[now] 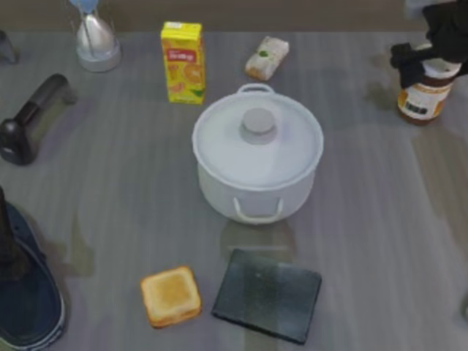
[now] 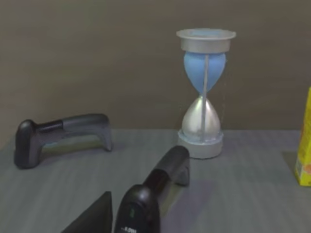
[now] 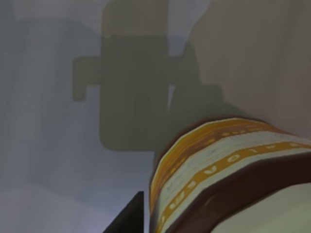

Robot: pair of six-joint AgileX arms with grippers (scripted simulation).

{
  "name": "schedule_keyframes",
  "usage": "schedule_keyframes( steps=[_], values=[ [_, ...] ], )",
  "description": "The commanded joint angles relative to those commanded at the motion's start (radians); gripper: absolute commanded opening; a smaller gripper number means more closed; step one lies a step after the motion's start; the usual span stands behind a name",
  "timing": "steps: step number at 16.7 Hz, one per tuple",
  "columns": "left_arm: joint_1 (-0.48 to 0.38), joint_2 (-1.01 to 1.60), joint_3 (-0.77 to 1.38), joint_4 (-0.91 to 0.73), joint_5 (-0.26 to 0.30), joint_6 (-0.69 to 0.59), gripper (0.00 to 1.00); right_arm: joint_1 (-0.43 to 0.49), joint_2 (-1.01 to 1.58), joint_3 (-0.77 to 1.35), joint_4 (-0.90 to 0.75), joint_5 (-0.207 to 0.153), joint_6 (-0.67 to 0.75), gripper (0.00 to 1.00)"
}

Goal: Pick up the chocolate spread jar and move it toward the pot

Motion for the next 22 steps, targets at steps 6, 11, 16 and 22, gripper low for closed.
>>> schedule_keyframes(
  steps=[6, 11, 16, 22],
  values=[
    [0.000, 0.000, 0.000, 0.000, 0.000, 0.000, 1.00, 0.010, -0.165, -0.156, -0.009, -0.003, 0.003, 0.00],
    [0.000, 0.000, 0.000, 0.000, 0.000, 0.000, 1.00, 0.020, -0.429, -0.393, -0.028, -0.003, 0.010, 0.00],
    [0.000, 0.000, 0.000, 0.000, 0.000, 0.000, 1.00, 0.025, -0.515, -0.477, -0.037, -0.002, 0.011, 0.00],
    [0.000, 0.000, 0.000, 0.000, 0.000, 0.000, 1.00, 0.065, -0.530, -0.530, 0.001, 0.019, 0.083, 0.00]
  ],
)
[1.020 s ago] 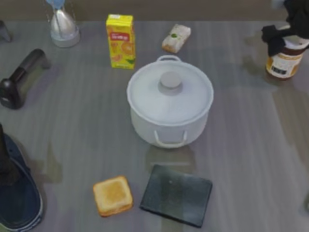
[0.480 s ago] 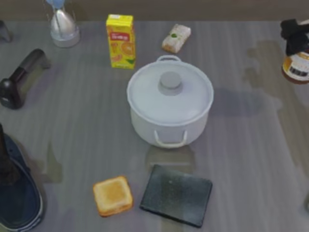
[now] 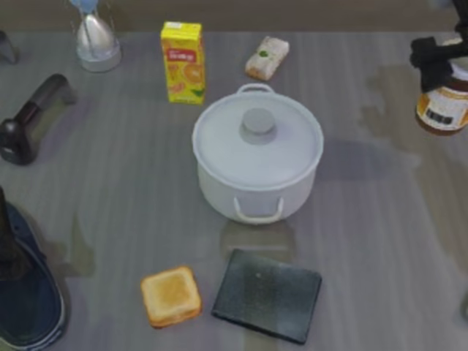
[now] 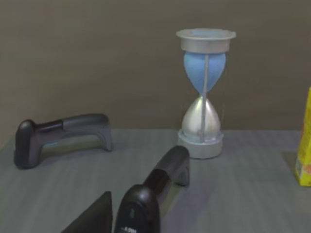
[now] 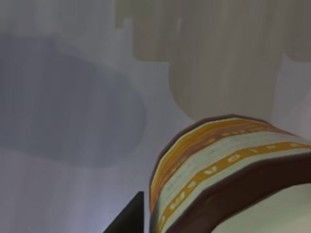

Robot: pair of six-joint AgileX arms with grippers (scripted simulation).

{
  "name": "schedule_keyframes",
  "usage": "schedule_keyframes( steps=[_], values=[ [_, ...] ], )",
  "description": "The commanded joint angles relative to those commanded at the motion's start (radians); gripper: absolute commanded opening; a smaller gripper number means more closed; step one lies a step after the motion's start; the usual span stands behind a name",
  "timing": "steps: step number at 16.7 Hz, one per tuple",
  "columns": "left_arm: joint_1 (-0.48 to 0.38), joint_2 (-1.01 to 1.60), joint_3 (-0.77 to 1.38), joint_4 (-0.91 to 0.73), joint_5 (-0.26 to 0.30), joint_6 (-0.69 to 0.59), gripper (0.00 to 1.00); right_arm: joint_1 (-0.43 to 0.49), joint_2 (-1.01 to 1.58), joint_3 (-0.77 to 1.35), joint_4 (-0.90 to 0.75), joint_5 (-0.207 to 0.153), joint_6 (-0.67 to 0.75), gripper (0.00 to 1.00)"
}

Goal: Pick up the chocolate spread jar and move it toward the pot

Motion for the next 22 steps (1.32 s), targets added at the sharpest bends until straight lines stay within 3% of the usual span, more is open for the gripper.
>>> schedule_keyframes(
  steps=[6, 9, 15, 22],
  values=[
    [0.000, 0.000, 0.000, 0.000, 0.000, 0.000, 1.00, 0.154, -0.070, -0.221, 0.140, 0.091, 0.320, 0.00],
    [0.000, 0.000, 0.000, 0.000, 0.000, 0.000, 1.00, 0.211, -0.096, -0.300, 0.191, 0.124, 0.412, 0.00],
    [0.000, 0.000, 0.000, 0.000, 0.000, 0.000, 1.00, 0.215, -0.093, -0.310, 0.198, 0.125, 0.422, 0.00],
    [0.000, 0.000, 0.000, 0.000, 0.000, 0.000, 1.00, 0.213, -0.025, -0.389, 0.350, 0.127, 0.418, 0.00]
  ],
)
